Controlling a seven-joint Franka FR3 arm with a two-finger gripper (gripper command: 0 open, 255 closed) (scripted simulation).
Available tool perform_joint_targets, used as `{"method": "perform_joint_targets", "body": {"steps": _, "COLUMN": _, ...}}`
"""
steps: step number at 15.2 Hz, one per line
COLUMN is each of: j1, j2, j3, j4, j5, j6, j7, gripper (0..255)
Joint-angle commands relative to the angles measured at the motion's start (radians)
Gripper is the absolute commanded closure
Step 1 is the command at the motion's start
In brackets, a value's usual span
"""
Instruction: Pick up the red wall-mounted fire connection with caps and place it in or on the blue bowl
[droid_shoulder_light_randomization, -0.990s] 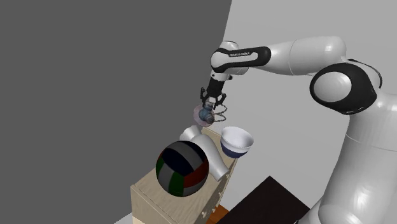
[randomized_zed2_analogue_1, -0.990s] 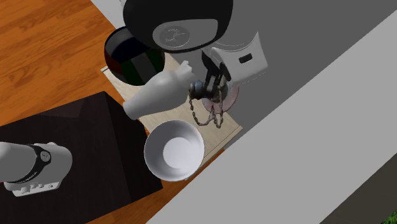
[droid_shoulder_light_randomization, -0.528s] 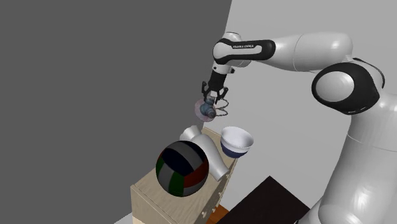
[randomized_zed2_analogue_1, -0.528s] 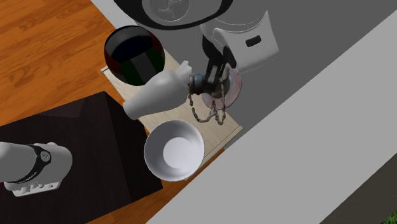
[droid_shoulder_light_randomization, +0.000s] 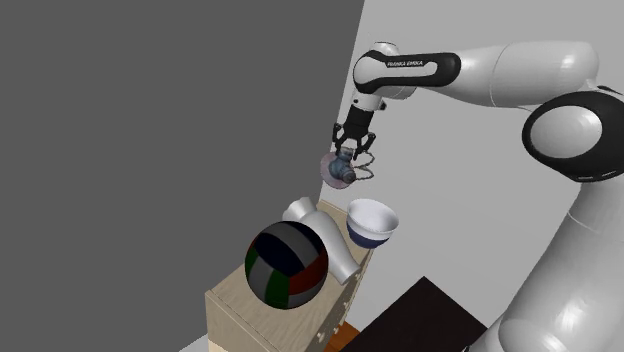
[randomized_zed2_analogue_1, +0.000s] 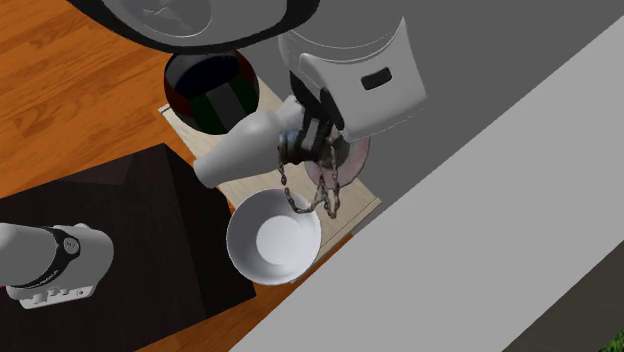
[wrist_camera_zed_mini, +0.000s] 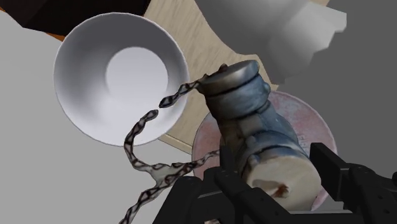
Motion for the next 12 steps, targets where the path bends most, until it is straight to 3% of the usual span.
{"method": "perform_joint_targets", "body": {"steps": 1, "j1": -0.015, "j2": -0.069, "j3": -0.013, "j4": -0.069, "j5": -0.002, "j6": -0.002, "j7": -0.028, "gripper": 255}}
{"method": "perform_joint_targets", "body": {"steps": 9, "j1": -0.077, "j2": -0.291, "j3": -0.076, "j4": -0.264, "j5": -0.027, "j6": -0.04, "j7": -0.142, "gripper": 255}}
{"method": "perform_joint_targets", "body": {"steps": 12, "j1": -0.077, "j2": -0.289, "j3": -0.076, "j4": -0.303, "j5": -0.026, "j6": 0.0, "j7": -0.146, "gripper": 255}}
